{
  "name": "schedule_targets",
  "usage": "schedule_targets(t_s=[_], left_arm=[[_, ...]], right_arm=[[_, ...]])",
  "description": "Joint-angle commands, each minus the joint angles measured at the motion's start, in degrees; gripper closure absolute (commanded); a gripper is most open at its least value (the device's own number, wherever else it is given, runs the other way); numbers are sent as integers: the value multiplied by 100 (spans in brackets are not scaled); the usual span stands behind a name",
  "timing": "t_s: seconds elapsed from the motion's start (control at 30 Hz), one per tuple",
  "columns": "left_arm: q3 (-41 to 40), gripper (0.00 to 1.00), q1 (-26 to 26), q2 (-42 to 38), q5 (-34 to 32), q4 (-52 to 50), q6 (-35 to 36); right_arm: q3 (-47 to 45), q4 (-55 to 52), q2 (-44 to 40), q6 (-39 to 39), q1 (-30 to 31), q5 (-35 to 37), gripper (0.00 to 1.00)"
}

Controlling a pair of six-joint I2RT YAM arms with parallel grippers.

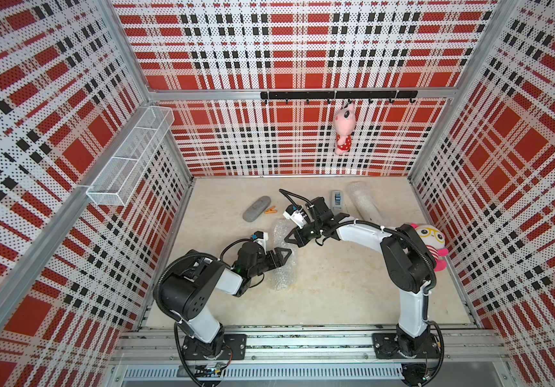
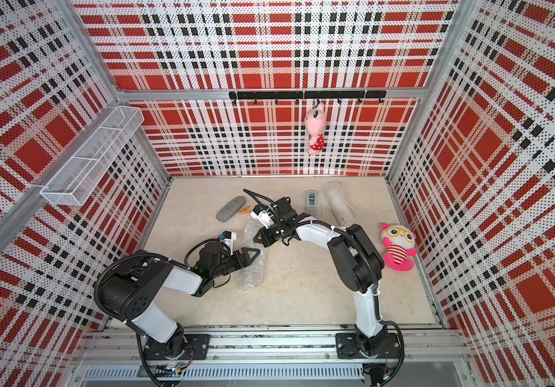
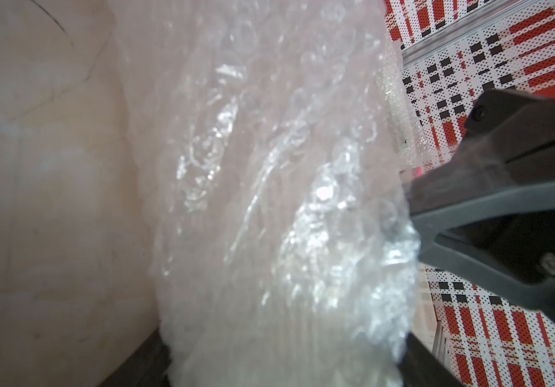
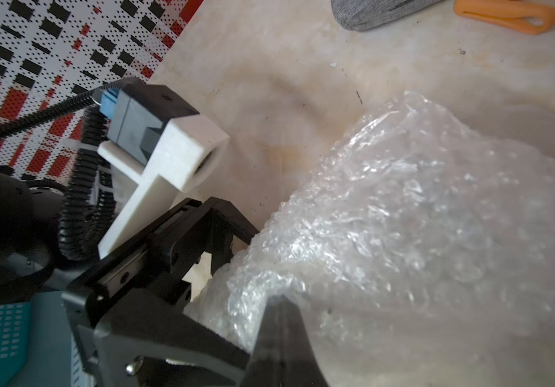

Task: Wrap vases in bubble wrap
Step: Stick the tape on the bubble wrap.

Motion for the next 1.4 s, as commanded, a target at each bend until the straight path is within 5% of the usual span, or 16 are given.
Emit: schedule_targets(t_s=[0.0,0.37,0.67,1.37], left_arm=[[-158,71,-118,65,170,-757,152],[-173,72,-113,-6,160,-795,143],[-178,73,-123,-22,151,-809,144],[-193,74,-133,12,117,-809,152]], right_arm=[[-182,-294,102,-308,143,879,100],[-475,-249,-151,-489,214,1521,100],[-704,-73,-442,-515,92,1462,60],[-1192,732,-1418,55,-538,-175,31]])
